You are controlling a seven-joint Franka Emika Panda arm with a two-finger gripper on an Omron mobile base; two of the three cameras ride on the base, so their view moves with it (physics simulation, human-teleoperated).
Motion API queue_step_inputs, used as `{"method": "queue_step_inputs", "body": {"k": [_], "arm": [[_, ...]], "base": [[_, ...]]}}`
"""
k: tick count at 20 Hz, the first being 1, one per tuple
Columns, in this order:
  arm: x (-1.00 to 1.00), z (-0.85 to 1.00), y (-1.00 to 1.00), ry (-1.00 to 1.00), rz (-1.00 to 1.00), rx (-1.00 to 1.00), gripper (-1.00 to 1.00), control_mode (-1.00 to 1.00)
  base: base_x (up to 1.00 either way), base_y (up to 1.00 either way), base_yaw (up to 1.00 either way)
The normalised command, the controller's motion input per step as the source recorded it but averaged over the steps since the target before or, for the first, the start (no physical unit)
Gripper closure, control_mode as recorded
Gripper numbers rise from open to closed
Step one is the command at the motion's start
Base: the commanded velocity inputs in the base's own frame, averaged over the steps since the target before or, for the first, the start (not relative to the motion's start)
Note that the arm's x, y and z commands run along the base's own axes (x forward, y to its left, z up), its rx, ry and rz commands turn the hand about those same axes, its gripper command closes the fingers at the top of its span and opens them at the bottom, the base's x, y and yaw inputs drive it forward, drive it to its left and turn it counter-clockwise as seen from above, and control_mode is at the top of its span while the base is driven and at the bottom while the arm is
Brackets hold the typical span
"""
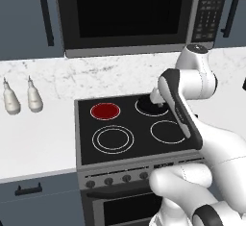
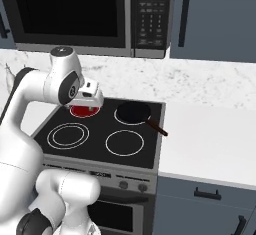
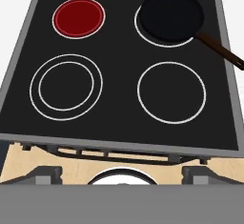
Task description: Turn off the rear left burner of the stove.
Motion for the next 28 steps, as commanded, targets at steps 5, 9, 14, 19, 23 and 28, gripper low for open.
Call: {"method": "queue_step_inputs", "body": {"k": [5,9,14,19,23,28], "arm": [[0.00,0.00,0.00,0.00,0.00,0.00,-1.00,1.00],[0.00,0.00,0.00,0.00,0.00,0.00,-1.00,1.00],[0.00,0.00,0.00,0.00,0.00,0.00,-1.00,-1.00],[-0.04,0.00,0.06,0.00,0.01,0.00,-1.00,-1.00],[-0.20,-0.11,0.69,0.04,0.18,-0.07,-1.00,-1.00],[-0.33,-0.34,1.00,0.13,0.39,-0.18,-1.00,-1.00]], "base": [[0.00,-0.16,0.00],[0.00,0.00,0.00],[0.00,0.00,0.00],[0.00,0.00,0.00],[0.00,0.00,0.00],[0.00,0.00,0.00]]}}
